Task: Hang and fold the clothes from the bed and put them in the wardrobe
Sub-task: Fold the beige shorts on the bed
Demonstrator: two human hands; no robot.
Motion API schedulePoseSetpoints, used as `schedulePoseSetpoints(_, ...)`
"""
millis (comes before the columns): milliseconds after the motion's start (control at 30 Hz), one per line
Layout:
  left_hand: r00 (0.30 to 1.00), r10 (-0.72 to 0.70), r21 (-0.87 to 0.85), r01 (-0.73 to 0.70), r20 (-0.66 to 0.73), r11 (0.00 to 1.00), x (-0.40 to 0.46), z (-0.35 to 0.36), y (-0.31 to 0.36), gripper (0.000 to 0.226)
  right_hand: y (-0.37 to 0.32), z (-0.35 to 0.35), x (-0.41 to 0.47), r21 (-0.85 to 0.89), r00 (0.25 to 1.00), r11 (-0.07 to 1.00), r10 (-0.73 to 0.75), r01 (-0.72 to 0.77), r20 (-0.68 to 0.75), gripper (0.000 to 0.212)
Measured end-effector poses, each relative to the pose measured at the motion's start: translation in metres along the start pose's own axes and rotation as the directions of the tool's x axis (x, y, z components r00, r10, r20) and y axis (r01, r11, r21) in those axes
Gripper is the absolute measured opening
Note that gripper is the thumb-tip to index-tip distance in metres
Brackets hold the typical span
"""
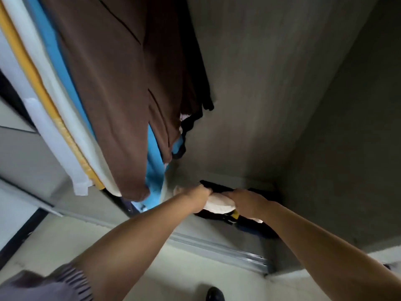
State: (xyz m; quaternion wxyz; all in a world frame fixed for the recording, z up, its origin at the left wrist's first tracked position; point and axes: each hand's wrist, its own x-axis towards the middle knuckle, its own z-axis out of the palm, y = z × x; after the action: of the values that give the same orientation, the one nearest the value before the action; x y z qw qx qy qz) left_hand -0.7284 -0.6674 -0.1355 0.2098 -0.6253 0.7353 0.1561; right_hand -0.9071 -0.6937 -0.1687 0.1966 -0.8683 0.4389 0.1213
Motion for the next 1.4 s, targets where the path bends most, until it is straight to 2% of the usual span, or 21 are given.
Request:
schedulePoseSetpoints(100,0.995,0.075,-0.010,-0.075,0.067,0.997,0.061,0.019,-0.018,0.037,0.028,0.017,0.049,0.033,0.999,0.999,0.033,-0.034,0.031,0.059)
schedulePoseSetpoints(200,0.991,0.125,0.000,-0.125,0.055,0.992,0.118,0.039,-0.026,0.038,0.059,0.047,0.091,0.075,0.997,0.994,0.074,-0.074,0.010,0.058)
schedulePoseSetpoints(400,0.987,0.149,0.088,-0.143,-0.065,0.986,0.253,0.100,-0.034,0.048,0.131,0.117,0.178,0.161,0.968,0.962,0.236,-0.221,-0.083,0.056)
schedulePoseSetpoints(533,0.946,0.166,0.203,-0.111,-0.277,0.973,0.340,0.163,-0.045,0.053,0.168,0.185,0.241,0.056,0.911,0.948,0.318,-0.314,-0.262,0.069)
schedulePoseSetpoints(600,0.939,0.163,0.214,-0.099,-0.304,0.972,0.371,0.208,-0.051,0.056,0.175,0.230,0.267,0.053,0.898,0.940,0.337,-0.336,-0.281,0.076)
schedulePoseSetpoints(733,0.959,0.204,0.211,-0.162,-0.194,0.964,0.417,0.308,-0.067,0.067,0.175,0.327,0.304,0.116,0.922,0.931,0.360,-0.346,-0.145,0.086)
schedulePoseSetpoints(867,0.953,0.298,0.106,-0.292,-0.047,0.950,0.435,0.364,-0.086,0.078,0.182,0.386,0.318,0.092,0.951,0.950,0.305,-0.300,-0.045,0.074)
schedulePoseSetpoints(1033,0.957,0.283,-0.049,-0.280,0.065,0.959,0.423,0.347,-0.087,0.083,0.183,0.362,0.318,0.109,0.943,0.939,0.316,-0.326,0.106,0.067)
schedulePoseSetpoints(1133,0.957,0.290,-0.110,-0.287,0.015,0.952,0.390,0.310,-0.073,0.077,0.171,0.318,0.297,0.188,0.923,0.905,0.364,-0.382,0.126,0.063)
schedulePoseSetpoints(1233,0.965,0.244,-0.220,-0.260,-0.097,0.940,0.348,0.263,-0.053,0.065,0.153,0.260,0.267,0.199,0.909,0.889,0.414,-0.413,0.036,0.055)
schedulePoseSetpoints(1300,0.964,0.234,-0.312,-0.262,-0.125,0.913,0.321,0.224,-0.043,0.060,0.138,0.216,0.247,0.208,0.888,0.872,0.459,-0.442,-0.037,0.045)
schedulePoseSetpoints(1400,0.950,0.234,-0.308,-0.290,-0.205,0.906,0.283,0.158,-0.039,0.052,0.116,0.148,0.215,0.216,0.852,0.858,0.501,-0.466,-0.152,0.039)
